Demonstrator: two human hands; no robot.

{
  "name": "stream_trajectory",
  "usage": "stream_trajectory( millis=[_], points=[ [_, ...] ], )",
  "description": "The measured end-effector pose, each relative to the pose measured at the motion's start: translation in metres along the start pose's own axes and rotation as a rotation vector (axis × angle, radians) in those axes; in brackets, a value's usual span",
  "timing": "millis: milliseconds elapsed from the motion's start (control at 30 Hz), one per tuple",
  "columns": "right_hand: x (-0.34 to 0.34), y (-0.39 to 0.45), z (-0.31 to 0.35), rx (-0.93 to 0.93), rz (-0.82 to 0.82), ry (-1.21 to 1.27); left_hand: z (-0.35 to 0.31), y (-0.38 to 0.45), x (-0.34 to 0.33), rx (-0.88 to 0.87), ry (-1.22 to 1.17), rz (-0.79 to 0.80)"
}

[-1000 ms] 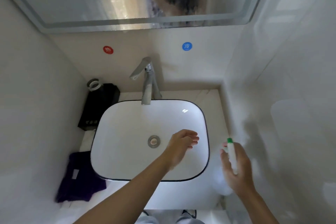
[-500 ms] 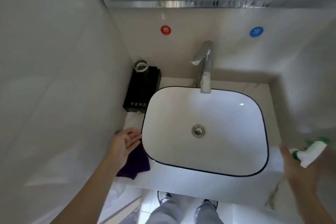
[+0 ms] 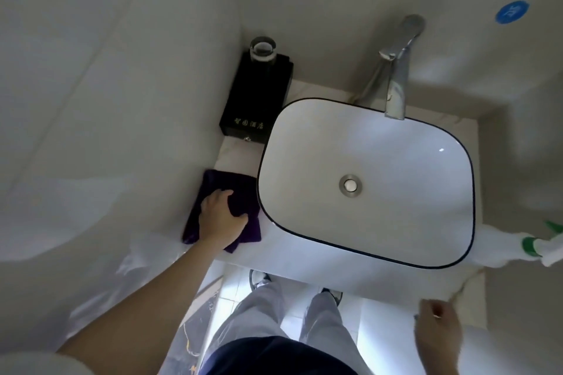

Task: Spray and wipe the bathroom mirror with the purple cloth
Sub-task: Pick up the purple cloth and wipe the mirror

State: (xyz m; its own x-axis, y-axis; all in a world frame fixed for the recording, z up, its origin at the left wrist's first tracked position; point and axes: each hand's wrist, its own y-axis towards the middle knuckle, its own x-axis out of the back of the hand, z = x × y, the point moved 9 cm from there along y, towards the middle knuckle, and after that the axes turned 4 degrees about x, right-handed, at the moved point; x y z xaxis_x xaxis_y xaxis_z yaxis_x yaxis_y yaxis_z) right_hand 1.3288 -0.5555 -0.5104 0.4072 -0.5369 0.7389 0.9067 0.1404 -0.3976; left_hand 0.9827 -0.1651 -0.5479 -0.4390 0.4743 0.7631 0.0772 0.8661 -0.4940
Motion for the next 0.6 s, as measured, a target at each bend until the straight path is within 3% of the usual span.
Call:
stream_trajectory(
  millis=[200,367,467,600],
  points=[
    [-0.105,-0.067,0.076,0.431,0.449,-0.172,0.007,-0.007,-0.032,-0.052,0.244,0.078],
    [-0.186,-0.136,0.15,0.988,0.755,-0.389,0.011,-0.006,-0.033,-0.108,0.281,0.027],
    [-0.232,-0.177,0.185,1.189,0.863,-0.49,0.016,-0.007,-0.027,-0.141,0.252,0.013],
    [-0.289,-0.206,0.212,1.311,0.834,-0.548,0.025,-0.016,-0.021,-0.188,0.144,-0.047]
  ],
)
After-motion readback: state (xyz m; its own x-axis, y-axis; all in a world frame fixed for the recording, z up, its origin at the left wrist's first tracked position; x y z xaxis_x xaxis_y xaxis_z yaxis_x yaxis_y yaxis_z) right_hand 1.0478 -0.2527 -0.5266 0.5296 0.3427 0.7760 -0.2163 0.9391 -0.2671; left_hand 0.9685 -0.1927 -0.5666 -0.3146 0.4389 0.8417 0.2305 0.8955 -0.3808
